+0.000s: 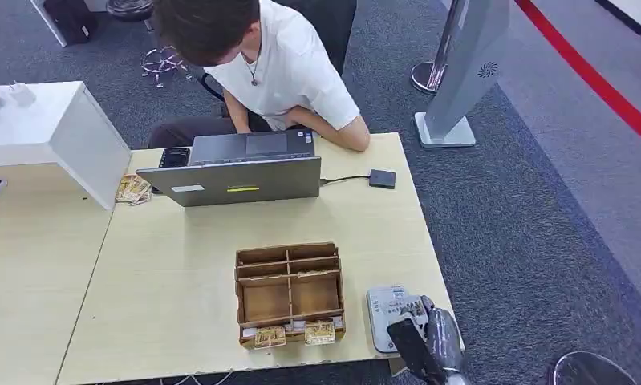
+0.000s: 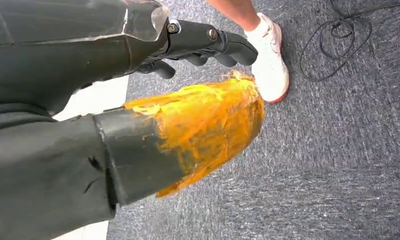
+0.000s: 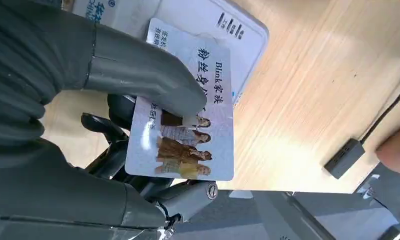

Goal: Pass the card to the sensor for recognition and then transmit it.

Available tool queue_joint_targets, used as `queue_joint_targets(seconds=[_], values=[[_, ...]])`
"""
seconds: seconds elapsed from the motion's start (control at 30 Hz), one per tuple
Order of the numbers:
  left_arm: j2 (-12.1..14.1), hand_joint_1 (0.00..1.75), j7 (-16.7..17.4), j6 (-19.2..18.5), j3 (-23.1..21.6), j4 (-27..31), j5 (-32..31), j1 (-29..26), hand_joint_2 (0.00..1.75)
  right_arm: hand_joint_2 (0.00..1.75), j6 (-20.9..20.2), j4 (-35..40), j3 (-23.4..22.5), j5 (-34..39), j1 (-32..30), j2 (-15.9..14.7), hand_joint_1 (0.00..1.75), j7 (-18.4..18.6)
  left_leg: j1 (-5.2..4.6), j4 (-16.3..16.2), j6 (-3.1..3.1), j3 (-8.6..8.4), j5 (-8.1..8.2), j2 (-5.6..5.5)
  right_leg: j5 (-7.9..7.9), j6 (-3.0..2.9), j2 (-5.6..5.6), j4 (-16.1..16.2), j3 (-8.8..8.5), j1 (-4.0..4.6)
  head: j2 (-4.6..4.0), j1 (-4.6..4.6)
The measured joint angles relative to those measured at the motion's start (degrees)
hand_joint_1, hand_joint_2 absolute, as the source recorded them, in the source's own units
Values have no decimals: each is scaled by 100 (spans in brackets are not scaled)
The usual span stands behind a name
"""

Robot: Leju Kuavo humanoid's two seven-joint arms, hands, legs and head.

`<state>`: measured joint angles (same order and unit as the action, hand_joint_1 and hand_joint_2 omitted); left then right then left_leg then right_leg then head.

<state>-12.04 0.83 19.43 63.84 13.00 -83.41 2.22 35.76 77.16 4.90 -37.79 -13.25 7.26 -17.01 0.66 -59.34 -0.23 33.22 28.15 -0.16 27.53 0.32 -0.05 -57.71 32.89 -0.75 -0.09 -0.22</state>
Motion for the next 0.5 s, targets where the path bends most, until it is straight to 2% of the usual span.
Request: queue_joint_targets(seconds=[0.5], values=[[-66,0,-20,-24,44,0,33,5,0,175,83,-217,-96,-514,124,0,175,269,0,0,0,-3,0,1,0,0,0,0,-2,0,0,0]])
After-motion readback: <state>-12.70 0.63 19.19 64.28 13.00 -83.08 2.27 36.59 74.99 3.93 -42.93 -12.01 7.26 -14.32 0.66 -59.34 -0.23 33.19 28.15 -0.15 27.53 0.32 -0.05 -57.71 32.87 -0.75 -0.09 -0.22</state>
